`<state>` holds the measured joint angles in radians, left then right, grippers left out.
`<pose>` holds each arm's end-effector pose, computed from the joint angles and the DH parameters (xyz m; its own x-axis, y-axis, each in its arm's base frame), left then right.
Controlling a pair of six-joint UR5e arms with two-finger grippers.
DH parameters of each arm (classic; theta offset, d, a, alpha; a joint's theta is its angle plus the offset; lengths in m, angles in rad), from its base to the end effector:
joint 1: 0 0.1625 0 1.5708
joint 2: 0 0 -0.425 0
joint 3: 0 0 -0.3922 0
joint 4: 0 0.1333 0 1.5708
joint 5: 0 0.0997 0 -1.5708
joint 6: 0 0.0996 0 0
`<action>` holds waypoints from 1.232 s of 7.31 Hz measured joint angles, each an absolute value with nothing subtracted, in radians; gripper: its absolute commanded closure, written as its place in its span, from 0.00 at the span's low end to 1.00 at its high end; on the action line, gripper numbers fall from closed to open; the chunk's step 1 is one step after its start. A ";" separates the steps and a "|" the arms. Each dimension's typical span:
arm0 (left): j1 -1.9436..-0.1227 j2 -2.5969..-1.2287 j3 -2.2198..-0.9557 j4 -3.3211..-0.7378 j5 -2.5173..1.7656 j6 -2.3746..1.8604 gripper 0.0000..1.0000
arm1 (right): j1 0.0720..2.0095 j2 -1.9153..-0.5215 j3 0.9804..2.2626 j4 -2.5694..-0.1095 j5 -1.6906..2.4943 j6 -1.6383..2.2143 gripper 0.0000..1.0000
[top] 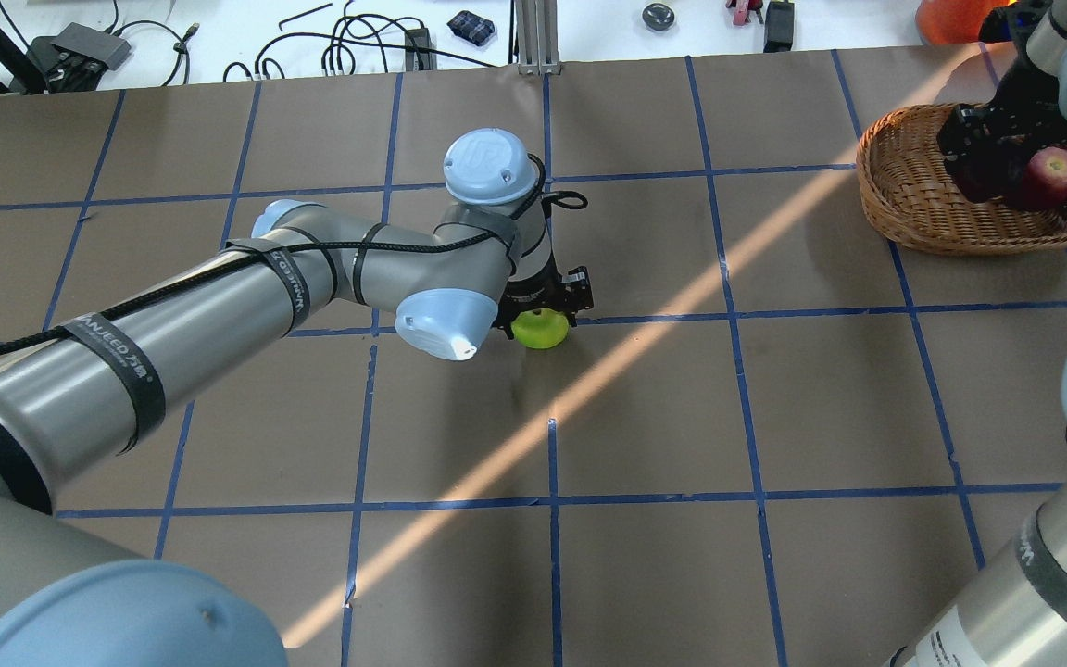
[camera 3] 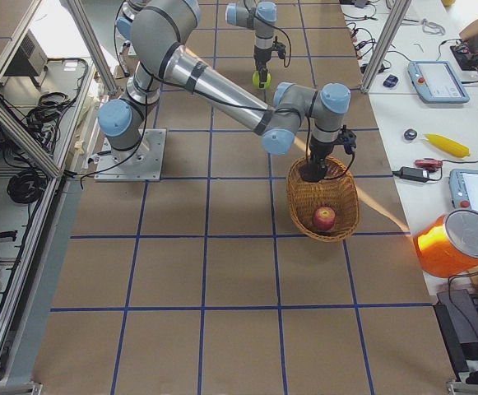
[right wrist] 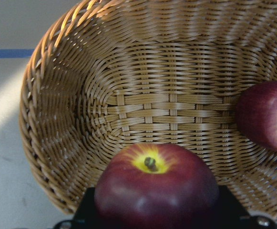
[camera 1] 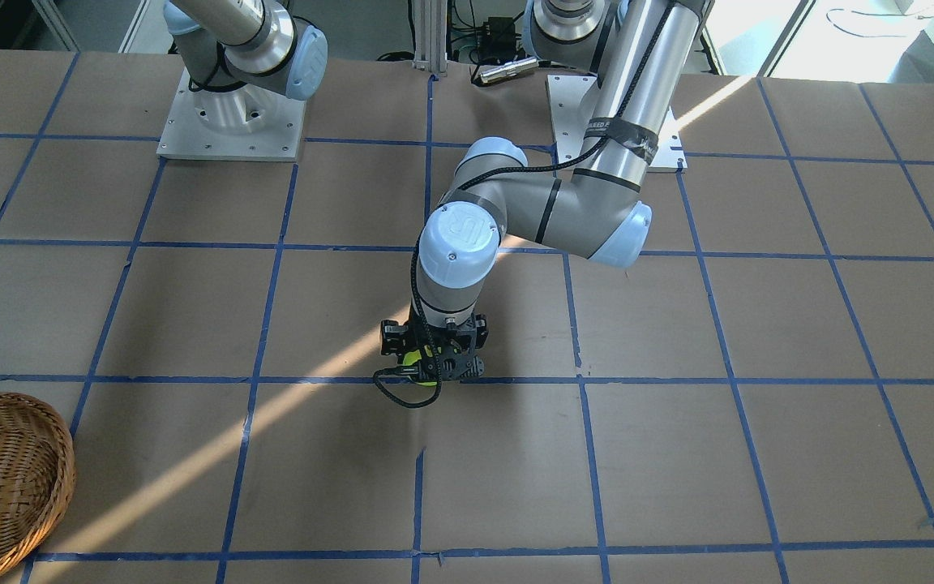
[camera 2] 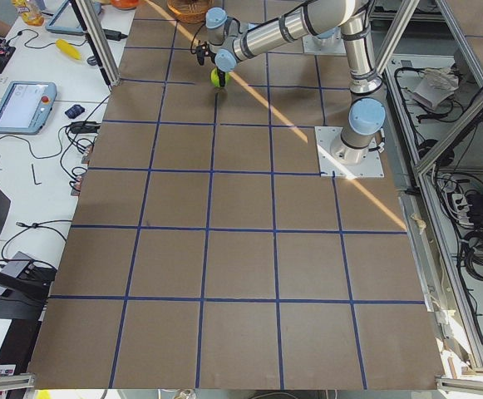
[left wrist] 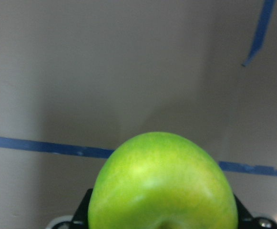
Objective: Put all apples into basket
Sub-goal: 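Release the green apple at center and raise the left gripper while the right returns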
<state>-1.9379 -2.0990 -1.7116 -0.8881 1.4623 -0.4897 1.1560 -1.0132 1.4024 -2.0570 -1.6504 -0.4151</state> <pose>-0.3580 -0.5297 0.1887 -0.9872 -0.1229 0.1020 -0.1195 0.9921 0.0388 -0.1660 -0.6881 0.2851 -0.9937 0.0067 0.1115 0.0004 0.9984 -0.0567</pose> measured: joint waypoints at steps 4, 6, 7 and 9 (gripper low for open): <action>-1.936 -2.026 -1.695 -0.915 1.468 -0.482 0.00 | 1.121 -0.926 1.401 -2.195 -1.680 -0.440 0.00; -1.903 -1.887 -1.694 -1.084 1.467 -0.450 0.00 | 1.110 -0.927 1.397 -2.191 -1.674 -0.440 0.00; -1.880 -1.806 -1.694 -1.190 1.466 -0.426 0.00 | 1.107 -0.932 1.396 -2.184 -1.675 -0.440 0.00; -1.829 -1.657 -1.694 -1.394 1.467 -0.362 0.00 | 1.112 -0.971 1.398 -2.145 -1.672 -0.438 0.00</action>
<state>-1.8286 -1.6566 -1.6945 -1.3938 1.4674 -0.3618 1.1118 -0.9707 1.3977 -2.1451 -1.6723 -0.4380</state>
